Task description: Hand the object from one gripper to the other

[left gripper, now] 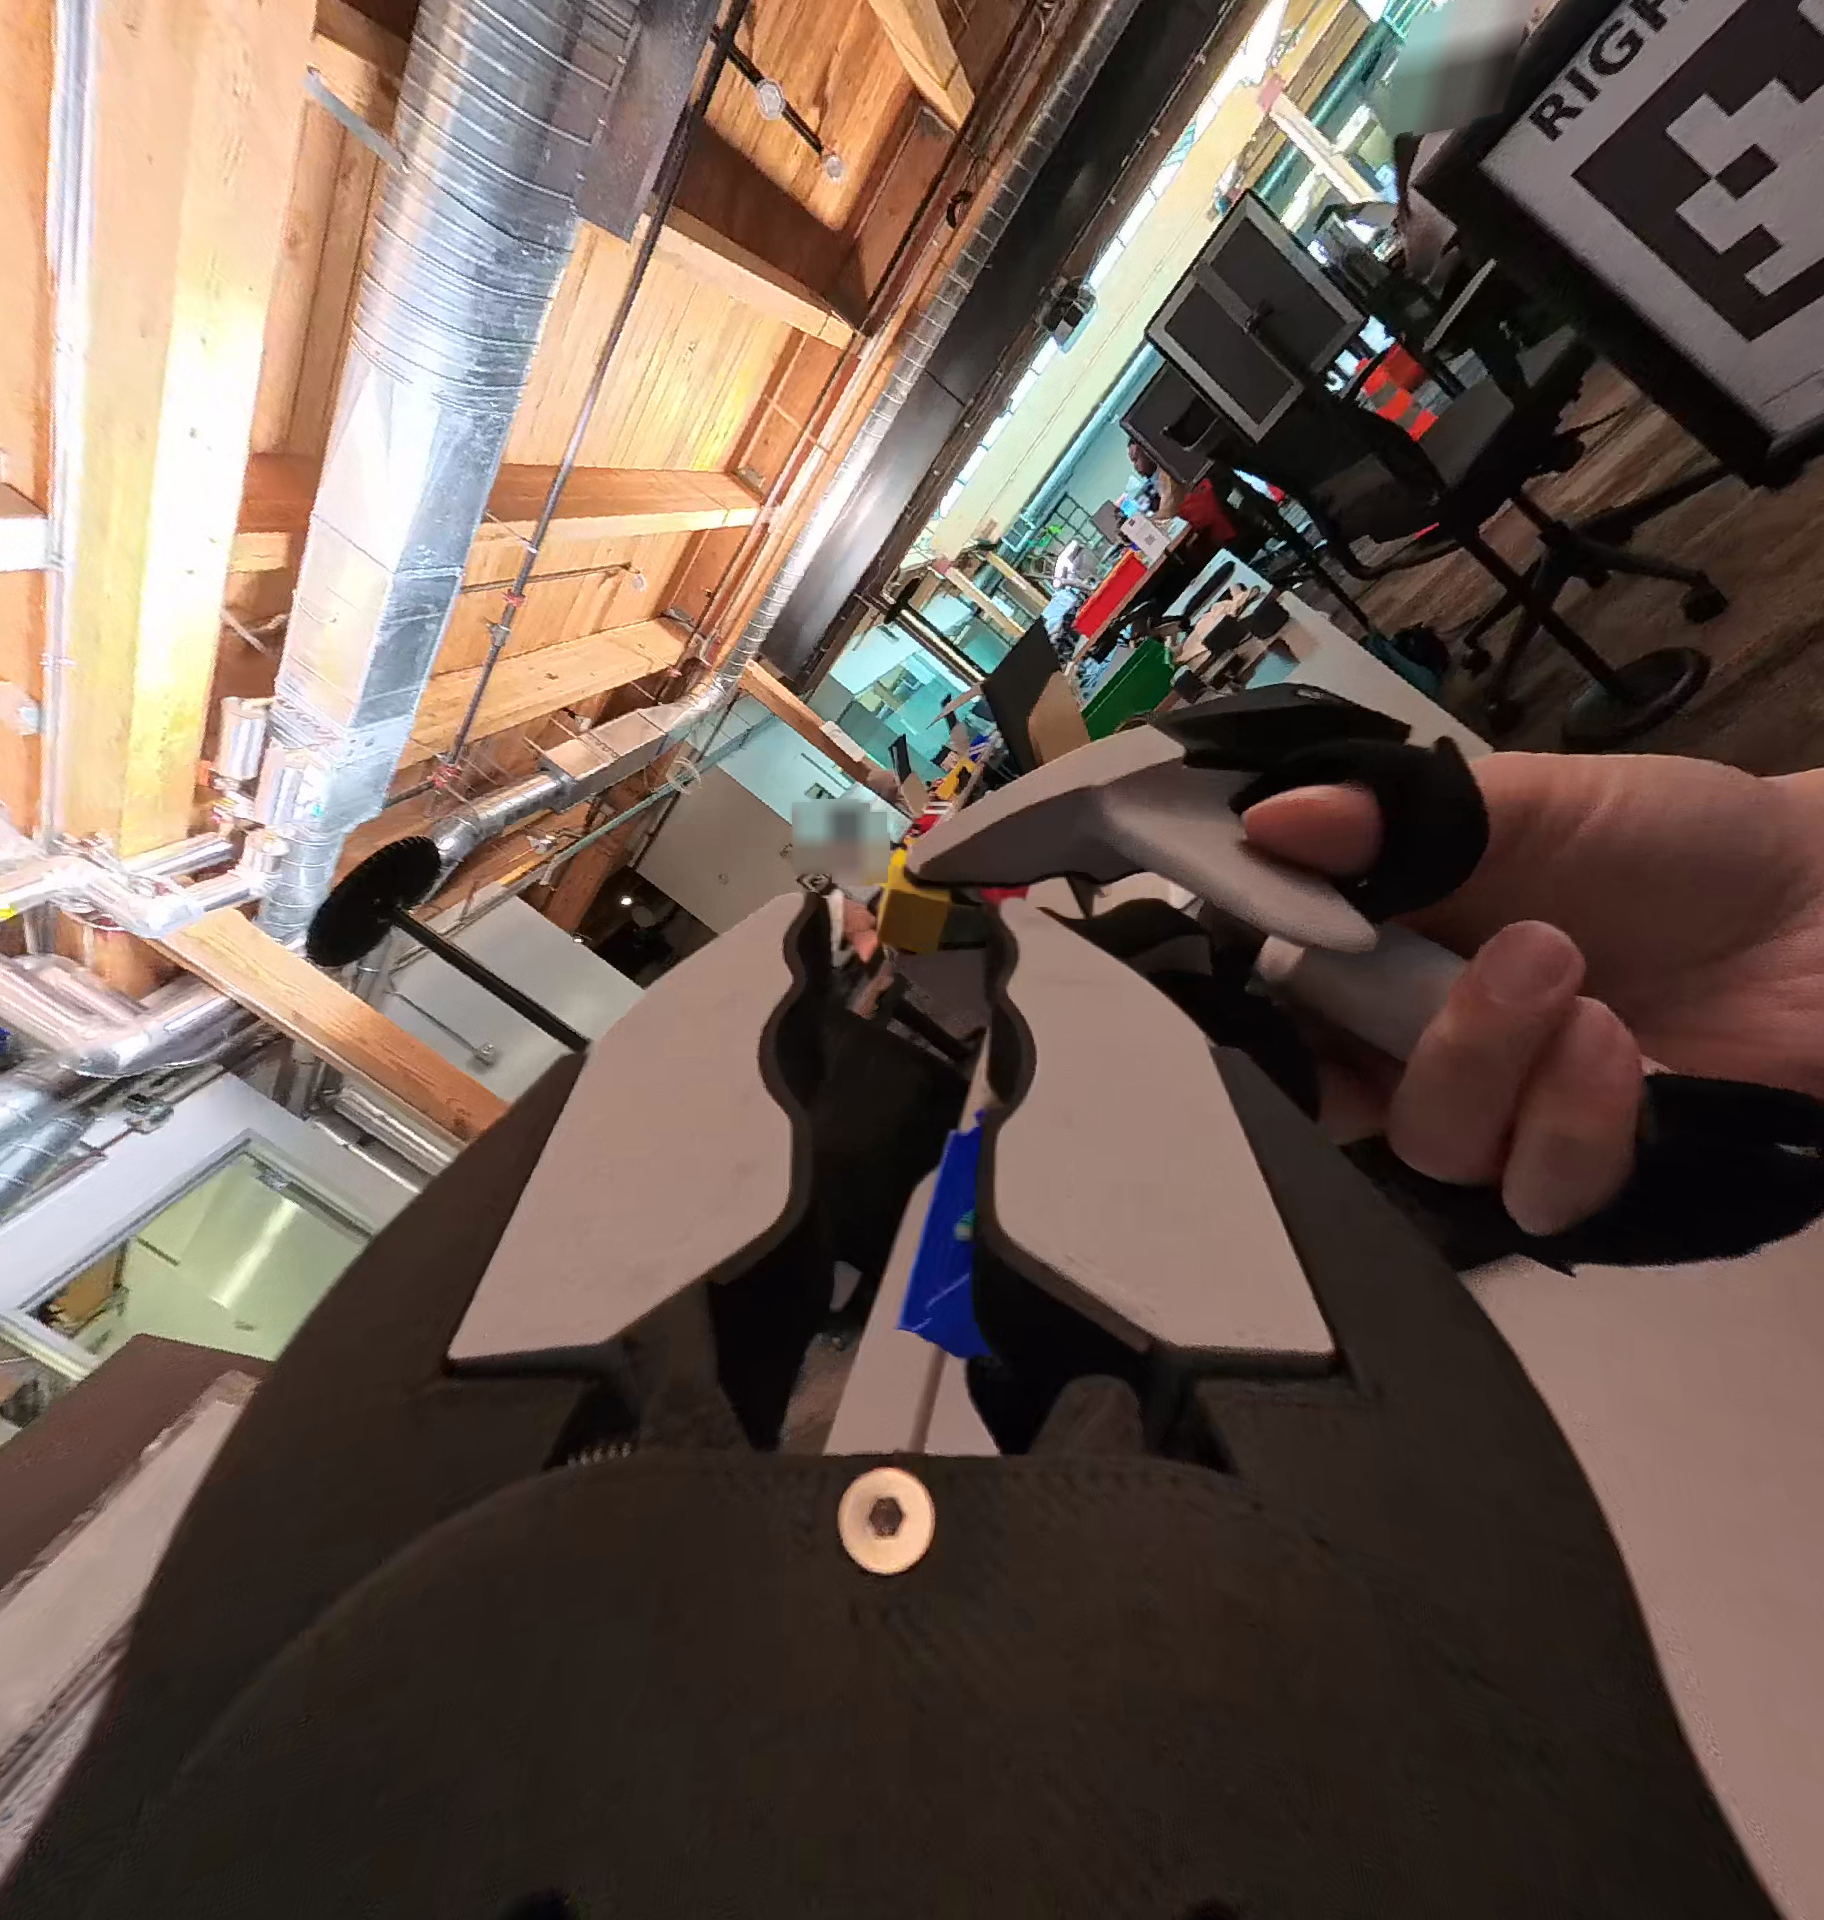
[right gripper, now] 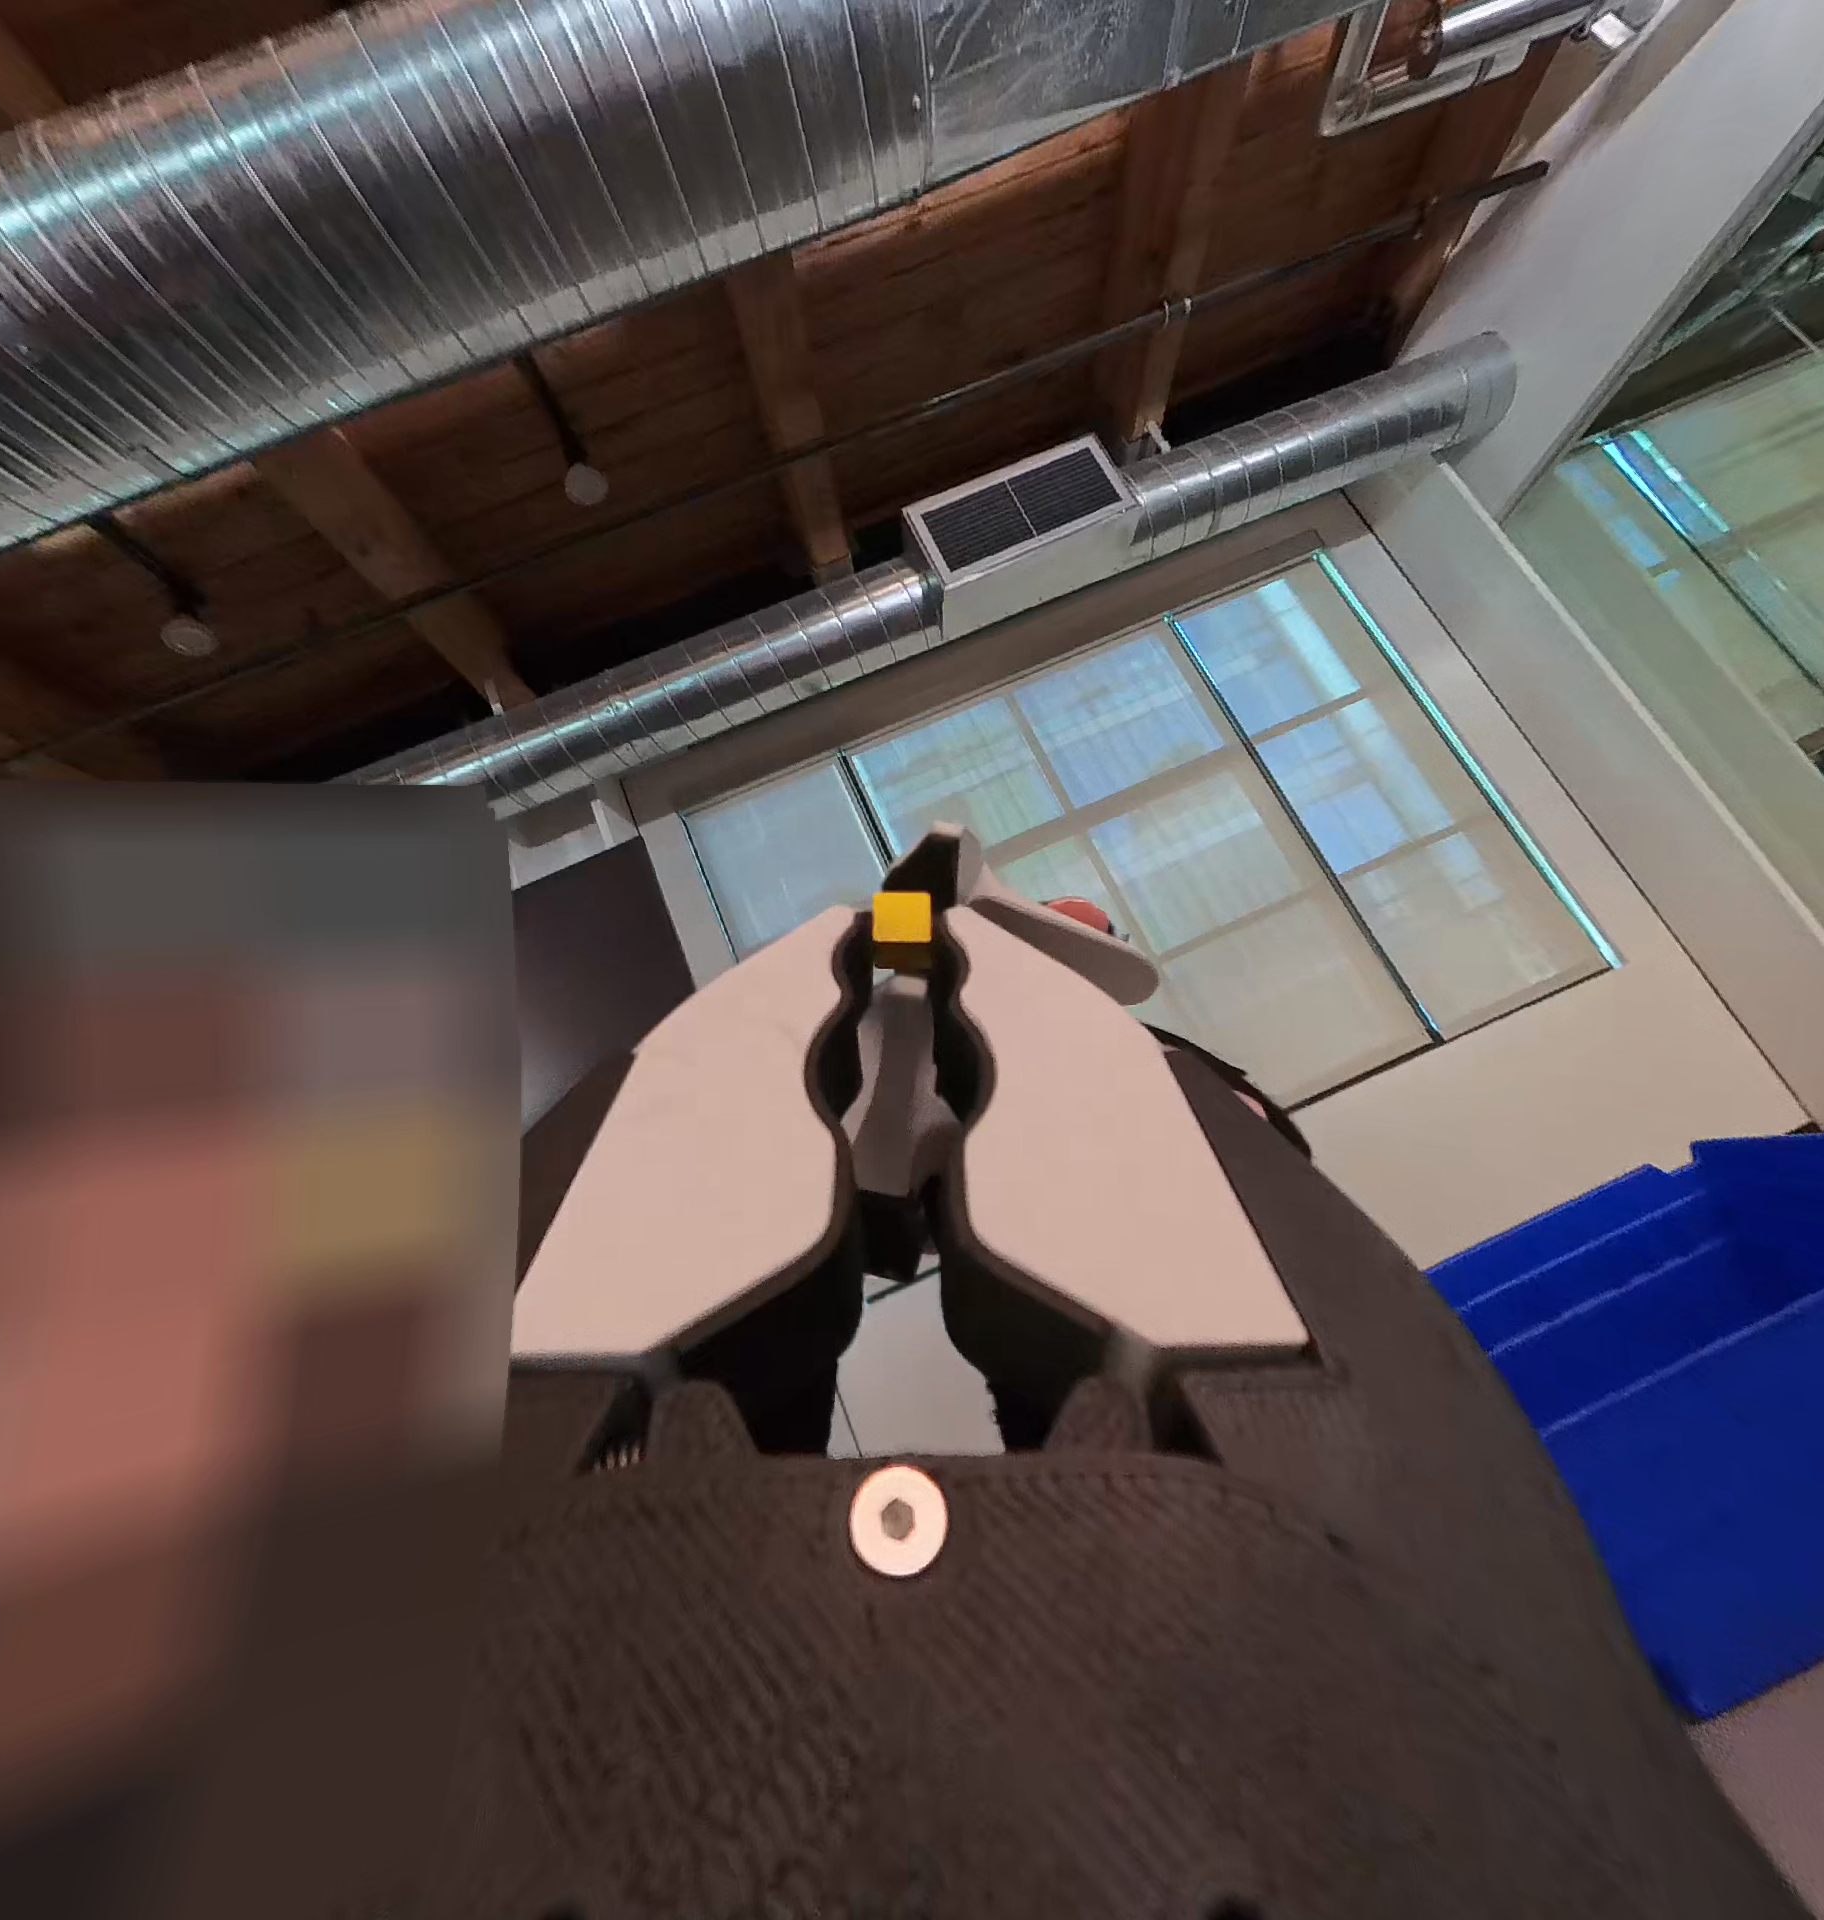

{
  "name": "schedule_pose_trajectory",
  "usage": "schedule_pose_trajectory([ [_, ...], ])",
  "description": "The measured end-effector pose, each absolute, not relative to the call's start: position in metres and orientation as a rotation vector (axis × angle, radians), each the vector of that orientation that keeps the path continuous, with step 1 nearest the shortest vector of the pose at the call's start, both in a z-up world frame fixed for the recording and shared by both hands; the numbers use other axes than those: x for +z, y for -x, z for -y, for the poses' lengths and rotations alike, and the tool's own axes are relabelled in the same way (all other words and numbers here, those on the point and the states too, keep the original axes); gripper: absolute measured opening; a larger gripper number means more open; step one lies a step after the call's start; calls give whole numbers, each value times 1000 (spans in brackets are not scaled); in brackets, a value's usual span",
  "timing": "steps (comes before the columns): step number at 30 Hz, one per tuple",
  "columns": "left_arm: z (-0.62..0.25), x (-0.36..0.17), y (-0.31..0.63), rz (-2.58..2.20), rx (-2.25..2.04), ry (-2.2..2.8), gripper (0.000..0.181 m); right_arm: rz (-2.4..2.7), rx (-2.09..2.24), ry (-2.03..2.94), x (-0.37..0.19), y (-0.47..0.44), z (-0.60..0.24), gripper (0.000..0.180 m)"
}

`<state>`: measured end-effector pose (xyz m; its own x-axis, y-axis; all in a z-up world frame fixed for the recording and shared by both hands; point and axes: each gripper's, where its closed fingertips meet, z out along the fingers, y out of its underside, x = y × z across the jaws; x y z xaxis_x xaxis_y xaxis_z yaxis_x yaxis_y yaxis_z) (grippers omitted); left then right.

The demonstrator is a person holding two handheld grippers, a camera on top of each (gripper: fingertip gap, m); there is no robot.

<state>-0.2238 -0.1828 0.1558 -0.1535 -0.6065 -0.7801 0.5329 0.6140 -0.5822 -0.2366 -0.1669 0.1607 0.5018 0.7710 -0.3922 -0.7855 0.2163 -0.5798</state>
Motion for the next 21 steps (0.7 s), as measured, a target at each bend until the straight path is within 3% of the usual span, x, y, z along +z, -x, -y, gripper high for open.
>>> schedule_pose_trajectory([
  [7,183,153,222,-1426,-969,61,10,12,865,864,158,236,166,15],
  [10,177,156,221,-1469,-1062,147,10,67,592,914,157,231,168,27],
  [16,172,135,221,-1818,-1392,437,10,372,-209,1011,154,236,175,32],
  [21,175,108,237,-2169,-1590,644,11,696,-484,1030,143,274,179,36],
])
